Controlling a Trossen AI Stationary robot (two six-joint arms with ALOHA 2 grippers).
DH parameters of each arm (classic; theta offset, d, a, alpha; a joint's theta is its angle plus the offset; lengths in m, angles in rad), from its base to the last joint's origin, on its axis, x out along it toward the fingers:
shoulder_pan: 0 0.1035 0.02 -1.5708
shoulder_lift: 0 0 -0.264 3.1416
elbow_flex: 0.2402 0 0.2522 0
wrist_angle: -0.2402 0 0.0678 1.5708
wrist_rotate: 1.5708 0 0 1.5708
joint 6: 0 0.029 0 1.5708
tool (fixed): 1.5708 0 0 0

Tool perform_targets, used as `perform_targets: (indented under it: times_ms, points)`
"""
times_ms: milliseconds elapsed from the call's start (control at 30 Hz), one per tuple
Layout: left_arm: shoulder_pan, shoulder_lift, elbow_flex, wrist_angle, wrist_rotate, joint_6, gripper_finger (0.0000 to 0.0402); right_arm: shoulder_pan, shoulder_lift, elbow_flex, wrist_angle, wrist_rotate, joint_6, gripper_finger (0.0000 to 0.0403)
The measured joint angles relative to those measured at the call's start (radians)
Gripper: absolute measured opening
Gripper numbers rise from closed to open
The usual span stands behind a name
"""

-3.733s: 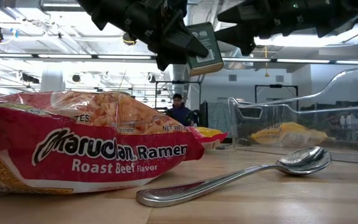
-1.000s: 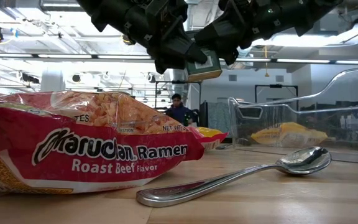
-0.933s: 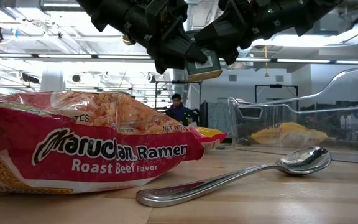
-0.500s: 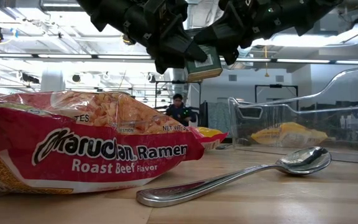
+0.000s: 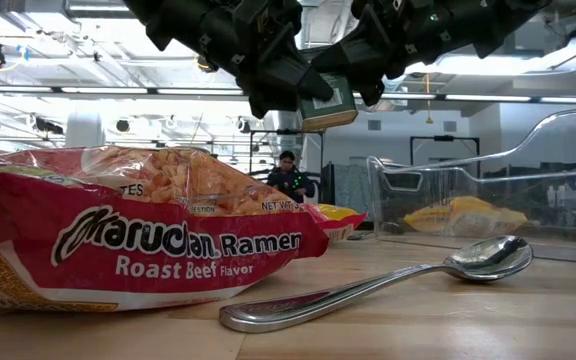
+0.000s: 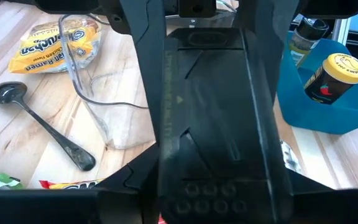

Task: Pick & Place Food Item
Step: Put the black spice can into the blue bin

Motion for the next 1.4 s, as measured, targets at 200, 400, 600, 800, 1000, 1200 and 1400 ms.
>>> perform_targets:
  times_ms: [200,400,600,800,1000,1200,1400]
  points:
    - [0.0,0.0,0.0,-0.001,0.001,0.0,0.0186,0.0,0.0,0.0,0.0,0.0,-0.001,0.0111]
    - [0.0,0.0,0.0,-0.017,0.006,0.0,0.0232,0.0,0.0,0.0,-0.015,0.0,-0.012,0.0112]
    - [0.0,-0.018,0.0,-0.094,0.005,-0.004,0.0256,-0.009,-0.002,0.001,-0.051,0.0,-0.015,0.0112]
    - [0.0,-0.051,-0.001,-0.127,0.006,-0.008,0.0253,-0.015,-0.026,0.001,-0.115,0.0,-0.015,0.0115]
    - [0.001,-0.051,-0.001,-0.14,0.005,-0.008,0.0241,-0.004,-0.114,0.002,-0.226,0.0,-0.018,0.0113]
    - [0.017,-0.051,-0.001,-0.123,0.005,-0.008,0.0227,0.044,-0.208,0.002,-0.342,0.0,-0.023,0.0113]
    - [0.051,-0.051,-0.001,-0.059,0.005,-0.008,0.0215,0.126,-0.304,0.002,-0.421,0.0,-0.022,0.0113]
